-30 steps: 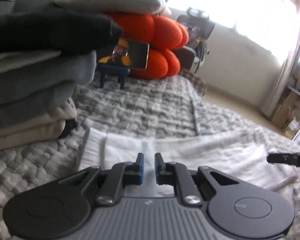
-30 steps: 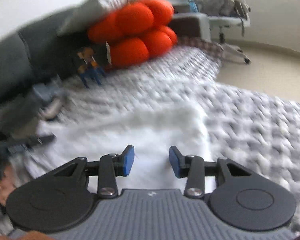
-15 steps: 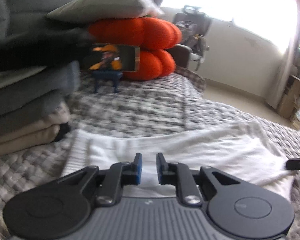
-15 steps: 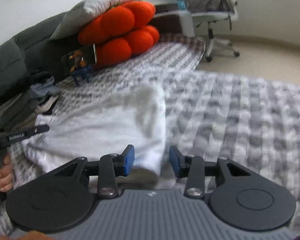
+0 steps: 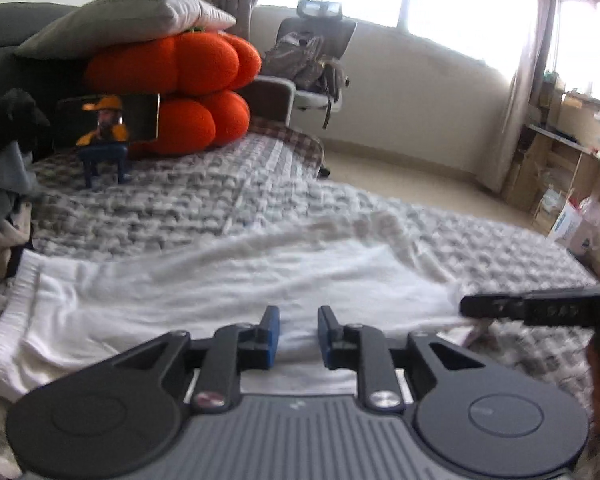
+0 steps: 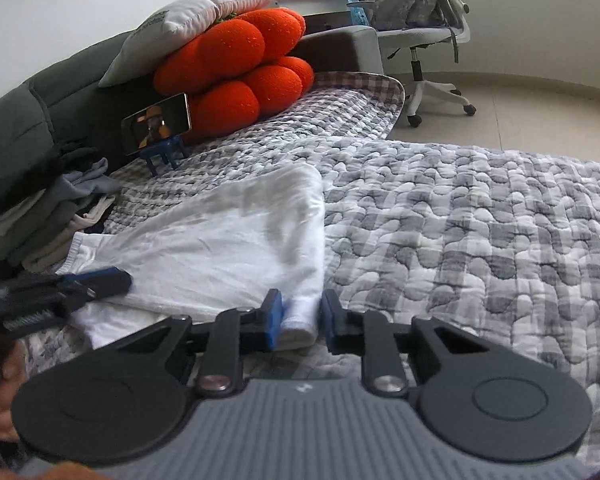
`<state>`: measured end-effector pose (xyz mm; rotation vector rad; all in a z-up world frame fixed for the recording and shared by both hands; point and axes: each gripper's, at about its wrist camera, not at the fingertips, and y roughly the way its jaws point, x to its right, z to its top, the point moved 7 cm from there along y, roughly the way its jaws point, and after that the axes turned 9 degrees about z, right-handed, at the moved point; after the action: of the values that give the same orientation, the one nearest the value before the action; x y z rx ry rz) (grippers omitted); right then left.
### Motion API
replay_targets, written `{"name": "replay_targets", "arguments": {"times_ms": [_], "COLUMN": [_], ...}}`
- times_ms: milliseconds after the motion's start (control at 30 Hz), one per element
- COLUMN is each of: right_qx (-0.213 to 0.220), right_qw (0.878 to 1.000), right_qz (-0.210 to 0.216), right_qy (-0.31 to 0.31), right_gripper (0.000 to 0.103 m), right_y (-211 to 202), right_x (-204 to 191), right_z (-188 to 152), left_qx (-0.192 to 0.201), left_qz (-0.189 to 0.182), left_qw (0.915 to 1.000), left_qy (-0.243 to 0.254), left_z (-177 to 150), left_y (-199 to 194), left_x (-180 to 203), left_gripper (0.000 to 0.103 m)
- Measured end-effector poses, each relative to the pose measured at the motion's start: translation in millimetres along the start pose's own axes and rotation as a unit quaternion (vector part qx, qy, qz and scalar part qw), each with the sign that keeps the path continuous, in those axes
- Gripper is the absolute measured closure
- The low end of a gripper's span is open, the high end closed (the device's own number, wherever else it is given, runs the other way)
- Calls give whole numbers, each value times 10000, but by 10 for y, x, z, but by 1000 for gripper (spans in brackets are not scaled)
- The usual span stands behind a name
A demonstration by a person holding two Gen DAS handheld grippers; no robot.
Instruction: Fold clothes
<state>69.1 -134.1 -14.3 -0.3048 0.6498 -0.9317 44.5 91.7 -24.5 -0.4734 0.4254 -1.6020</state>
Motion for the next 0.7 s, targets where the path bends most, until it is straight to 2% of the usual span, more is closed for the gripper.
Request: {"name": "replay_targets", "arguments": {"times_ms": [167,333,700], "right_qx": [43,131,-5], "right_qw": [9998,9996,9999], "right_qz": [113,184,147], "right_qy": [125,146,-25], "right_gripper": [93,94,95], "right_y": [-58,-74,-144], "right_x": [30,31,7], "right_z": [-18,-41,-85], "left_qx": [2,93,145], "left_qz": [22,62,57], "left_qw": [10000,9999,9998], "left_qy": [23,116,89], "left_z": [-41,-72,-87], "left_y": [33,28,19], "left_x": [8,27,15], "left_gripper": [81,81,81]}}
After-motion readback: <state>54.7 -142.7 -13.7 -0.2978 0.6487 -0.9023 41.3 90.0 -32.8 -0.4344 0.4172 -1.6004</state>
